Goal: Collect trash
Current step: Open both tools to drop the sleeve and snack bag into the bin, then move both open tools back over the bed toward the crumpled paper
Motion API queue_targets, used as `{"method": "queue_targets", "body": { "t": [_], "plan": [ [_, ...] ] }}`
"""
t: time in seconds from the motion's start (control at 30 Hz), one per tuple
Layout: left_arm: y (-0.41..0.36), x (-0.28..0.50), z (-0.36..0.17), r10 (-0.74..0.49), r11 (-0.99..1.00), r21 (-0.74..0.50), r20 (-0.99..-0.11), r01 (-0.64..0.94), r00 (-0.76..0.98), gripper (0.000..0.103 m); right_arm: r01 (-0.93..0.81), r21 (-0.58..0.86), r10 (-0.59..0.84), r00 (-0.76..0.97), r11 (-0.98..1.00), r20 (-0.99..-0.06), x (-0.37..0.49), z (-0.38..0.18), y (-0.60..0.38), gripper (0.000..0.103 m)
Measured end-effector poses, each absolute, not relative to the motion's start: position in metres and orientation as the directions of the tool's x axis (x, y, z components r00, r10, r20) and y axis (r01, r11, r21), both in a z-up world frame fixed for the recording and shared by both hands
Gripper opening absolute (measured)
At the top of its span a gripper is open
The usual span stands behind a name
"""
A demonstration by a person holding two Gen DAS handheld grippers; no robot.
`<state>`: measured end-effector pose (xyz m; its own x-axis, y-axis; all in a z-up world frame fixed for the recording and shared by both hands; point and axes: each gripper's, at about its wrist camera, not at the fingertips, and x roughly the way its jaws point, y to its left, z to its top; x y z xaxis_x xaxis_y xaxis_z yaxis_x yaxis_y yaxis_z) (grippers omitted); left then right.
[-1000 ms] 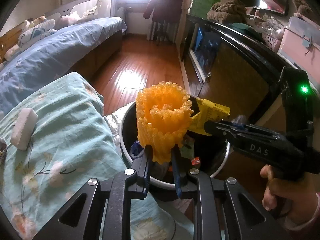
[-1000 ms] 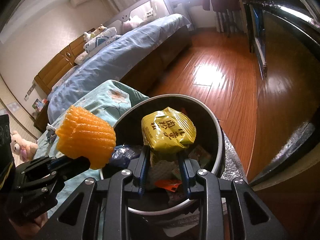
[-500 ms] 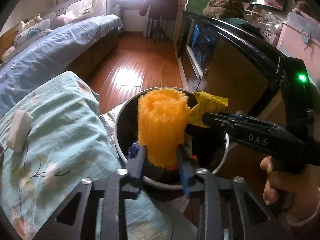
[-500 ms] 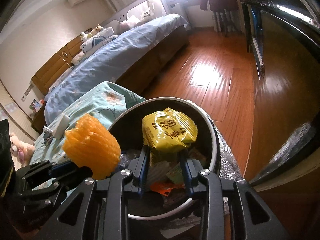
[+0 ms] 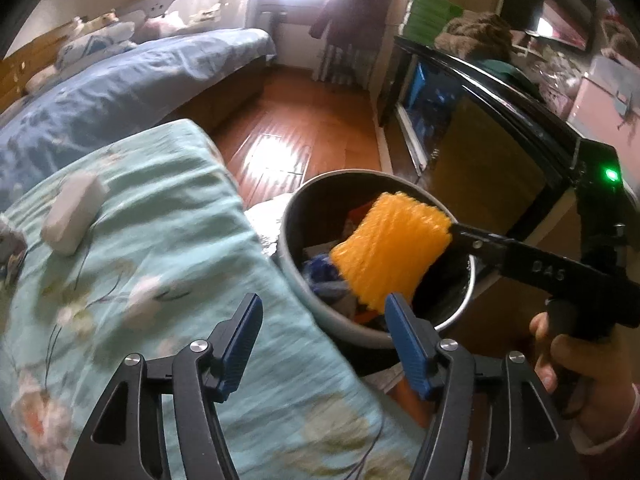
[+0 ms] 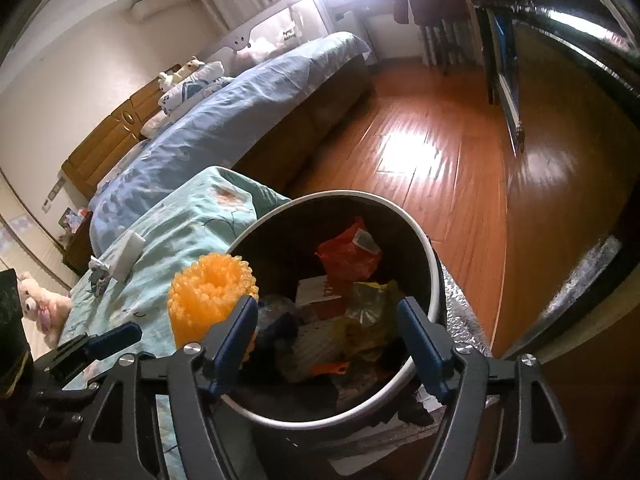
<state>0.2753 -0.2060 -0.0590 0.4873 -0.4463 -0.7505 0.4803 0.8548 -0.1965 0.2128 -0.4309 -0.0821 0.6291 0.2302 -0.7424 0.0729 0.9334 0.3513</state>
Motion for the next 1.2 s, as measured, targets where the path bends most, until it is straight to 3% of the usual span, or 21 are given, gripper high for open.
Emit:
{"method": "queue_targets", "body": {
  "t": [0.37,1.2],
  "plan": [
    [-0.164,0.252,-0.050,-0.440,0.876,-0.215,-0.723,0.432,0.532,0.064,0.088,0.334,0.189,0.678,0.939,-0.710,0.206,-0.062,-0.425,0.078],
    [-0.007,0.235,-0.050,-0.268,0.962,-0.233,-0.714,0.142,0.647,0.067,-0.162,0.419,0.431,0.571,0.893,-0.698,0.220,-0.076,-0.258,0.080]
  ]
}}
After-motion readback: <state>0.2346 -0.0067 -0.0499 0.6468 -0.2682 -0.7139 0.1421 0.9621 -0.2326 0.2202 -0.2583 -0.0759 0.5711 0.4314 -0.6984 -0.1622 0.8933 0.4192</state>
